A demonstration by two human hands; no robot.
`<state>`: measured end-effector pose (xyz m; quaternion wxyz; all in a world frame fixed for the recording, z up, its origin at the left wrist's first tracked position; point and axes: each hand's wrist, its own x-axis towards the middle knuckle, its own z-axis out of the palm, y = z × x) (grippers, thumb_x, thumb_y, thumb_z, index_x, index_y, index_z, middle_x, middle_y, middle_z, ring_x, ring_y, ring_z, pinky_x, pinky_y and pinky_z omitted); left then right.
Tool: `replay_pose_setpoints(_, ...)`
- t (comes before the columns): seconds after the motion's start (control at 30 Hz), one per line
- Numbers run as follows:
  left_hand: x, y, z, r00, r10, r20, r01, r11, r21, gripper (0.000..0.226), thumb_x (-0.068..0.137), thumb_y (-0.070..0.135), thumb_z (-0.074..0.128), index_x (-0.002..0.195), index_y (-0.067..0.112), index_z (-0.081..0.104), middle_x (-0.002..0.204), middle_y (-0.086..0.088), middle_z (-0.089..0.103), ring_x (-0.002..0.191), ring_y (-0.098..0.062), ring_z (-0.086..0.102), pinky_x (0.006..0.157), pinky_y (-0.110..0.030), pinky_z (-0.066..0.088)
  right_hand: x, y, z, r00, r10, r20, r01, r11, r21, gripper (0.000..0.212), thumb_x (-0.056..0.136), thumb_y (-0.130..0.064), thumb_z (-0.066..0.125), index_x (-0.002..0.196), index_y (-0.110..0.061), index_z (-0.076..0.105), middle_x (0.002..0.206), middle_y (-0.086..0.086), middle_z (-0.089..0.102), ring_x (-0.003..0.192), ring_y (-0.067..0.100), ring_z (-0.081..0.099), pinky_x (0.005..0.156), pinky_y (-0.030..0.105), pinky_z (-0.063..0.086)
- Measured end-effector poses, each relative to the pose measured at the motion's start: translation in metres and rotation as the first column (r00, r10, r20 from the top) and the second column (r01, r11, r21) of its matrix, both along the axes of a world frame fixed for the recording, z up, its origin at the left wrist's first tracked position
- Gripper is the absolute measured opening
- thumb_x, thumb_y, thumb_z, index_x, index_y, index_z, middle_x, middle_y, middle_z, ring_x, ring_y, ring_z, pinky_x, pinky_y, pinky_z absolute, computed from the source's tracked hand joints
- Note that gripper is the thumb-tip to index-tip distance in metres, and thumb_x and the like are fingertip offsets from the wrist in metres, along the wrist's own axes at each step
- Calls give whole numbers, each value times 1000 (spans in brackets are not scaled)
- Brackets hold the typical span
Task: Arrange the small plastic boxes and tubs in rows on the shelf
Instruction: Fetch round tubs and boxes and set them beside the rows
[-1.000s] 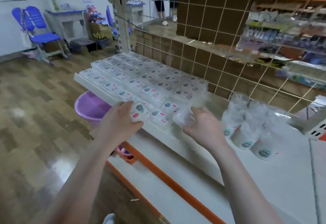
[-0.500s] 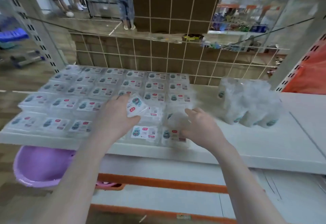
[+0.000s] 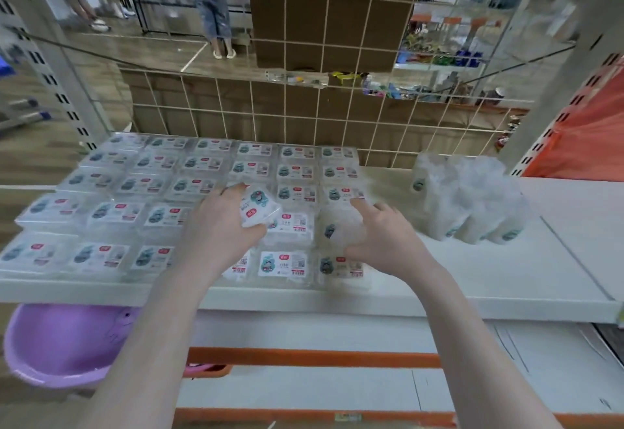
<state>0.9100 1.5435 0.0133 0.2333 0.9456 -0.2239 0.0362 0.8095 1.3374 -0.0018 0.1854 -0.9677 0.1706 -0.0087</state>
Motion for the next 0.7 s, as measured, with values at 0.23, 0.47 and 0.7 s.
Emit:
replay_pose_setpoints(0.23,0,1,-4,1000,21,-9,-22,999,-24,61,77,33,70,131,14,50,121,-9,54,107,-28,52,73,-30,32,-6,-10,12,936,-113,332,-71,865,496,62,72,-15,71,125,-35,49,97,-12,51,89,0,52,70,5,43)
replay_pose_setpoints(0.47,-2,1,-7,998,50,-47,-50,999,-3,60,78,35,69,131,15,48,118,-9,53,104,-28,51,71,-31,33,-16,-8,-11,922,-154,355,-141,720,679,57,73,-6,76,114,-37,50,114,-13,55,100,-4,57,88,15,46)
replay_pose_setpoints(0.7,-4,-3,-8,997,76,-29,-75,997,16,61,79,34,69,133,14,48,125,-10,53,111,-30,50,76,-33,36,-39,-26,-22,914,-178,364,-128,726,676,66,73,-5,75,122,-38,46,122,-13,54,108,-1,56,89,13,46)
